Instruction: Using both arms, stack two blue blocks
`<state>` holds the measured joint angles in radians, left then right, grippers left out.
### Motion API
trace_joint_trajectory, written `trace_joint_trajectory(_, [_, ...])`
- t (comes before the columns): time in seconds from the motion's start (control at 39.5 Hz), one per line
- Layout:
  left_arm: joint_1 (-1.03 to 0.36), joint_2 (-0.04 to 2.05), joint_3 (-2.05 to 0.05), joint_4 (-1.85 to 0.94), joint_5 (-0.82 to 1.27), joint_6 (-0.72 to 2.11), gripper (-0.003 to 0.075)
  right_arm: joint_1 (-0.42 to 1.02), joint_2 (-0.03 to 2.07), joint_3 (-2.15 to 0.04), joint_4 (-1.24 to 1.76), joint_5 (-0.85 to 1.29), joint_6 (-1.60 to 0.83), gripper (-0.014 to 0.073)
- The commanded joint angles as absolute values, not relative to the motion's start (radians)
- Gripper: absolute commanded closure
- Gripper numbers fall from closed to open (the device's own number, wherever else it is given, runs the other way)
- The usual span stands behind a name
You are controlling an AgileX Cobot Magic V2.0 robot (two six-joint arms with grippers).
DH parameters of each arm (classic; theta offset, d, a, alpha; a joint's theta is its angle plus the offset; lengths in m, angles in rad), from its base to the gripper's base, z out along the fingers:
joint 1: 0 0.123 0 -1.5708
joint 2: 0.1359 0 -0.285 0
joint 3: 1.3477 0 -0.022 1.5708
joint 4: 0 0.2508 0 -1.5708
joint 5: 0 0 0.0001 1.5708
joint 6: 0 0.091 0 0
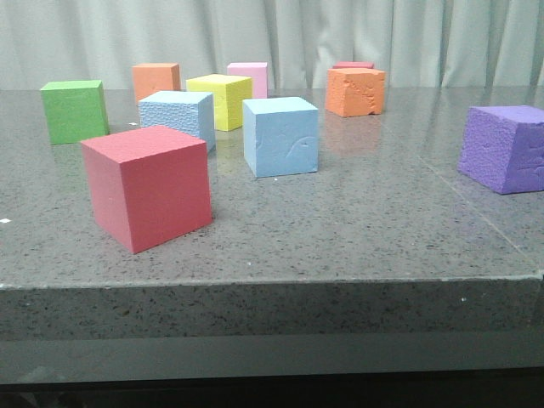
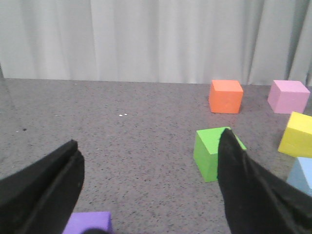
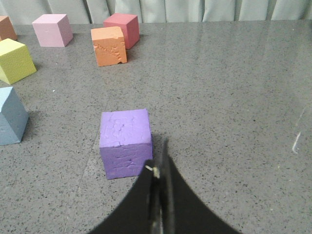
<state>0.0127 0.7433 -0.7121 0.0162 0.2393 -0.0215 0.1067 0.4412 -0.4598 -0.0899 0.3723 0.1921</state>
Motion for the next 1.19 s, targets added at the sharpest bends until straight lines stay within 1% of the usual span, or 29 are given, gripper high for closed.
trace_joint_trajectory(0.0, [-0.058, 0.806, -0.801, 0.009, 0.202, -0.027, 0.0177, 0.102, 0.445, -0.484, -0.108, 0.285, 0.182, 0.0661])
trace_joint_trajectory(0.18, [-0.231, 0.961, -0.919, 0.009, 0.223, -0.027, 0.0177, 0.102, 0.445, -0.484, -0.108, 0.284, 0.182, 0.0661])
trace_joint_trajectory(0.35, [-0.370, 1.123, -1.042, 0.009, 0.230, -0.027, 0.0177, 0.102, 0.445, -0.484, -0.108, 0.276, 0.182, 0.0661])
trace_joint_trajectory(0.48, [-0.438, 1.258, -1.171, 0.009, 0.325, -0.027, 0.0177, 0.102, 0.445, -0.484, -0.108, 0.276, 0.182, 0.0661])
trace_joint_trajectory(0.66, [-0.467, 1.433, -1.368, 0.000, 0.548, -0.027, 0.0177, 0.102, 0.445, -0.484, -0.108, 0.276, 0.182, 0.0661])
trace_joint_trajectory(0.76, [-0.467, 1.526, -1.487, -0.061, 0.679, -0.028, 0.0177, 0.102, 0.445, -0.484, -0.108, 0.276, 0.182, 0.0661])
trace_joint_trajectory(0.94, [-0.465, 1.678, -1.671, -0.042, 0.884, -0.119, 0.0177, 0.102, 0.445, -0.484, -0.108, 0.276, 0.182, 0.0661])
trace_joint_trajectory(1.16, [-0.465, 1.813, -1.822, -0.022, 0.998, -0.180, 0.0176, 0.102, 0.445, -0.484, -0.108, 0.276, 0.182, 0.0661])
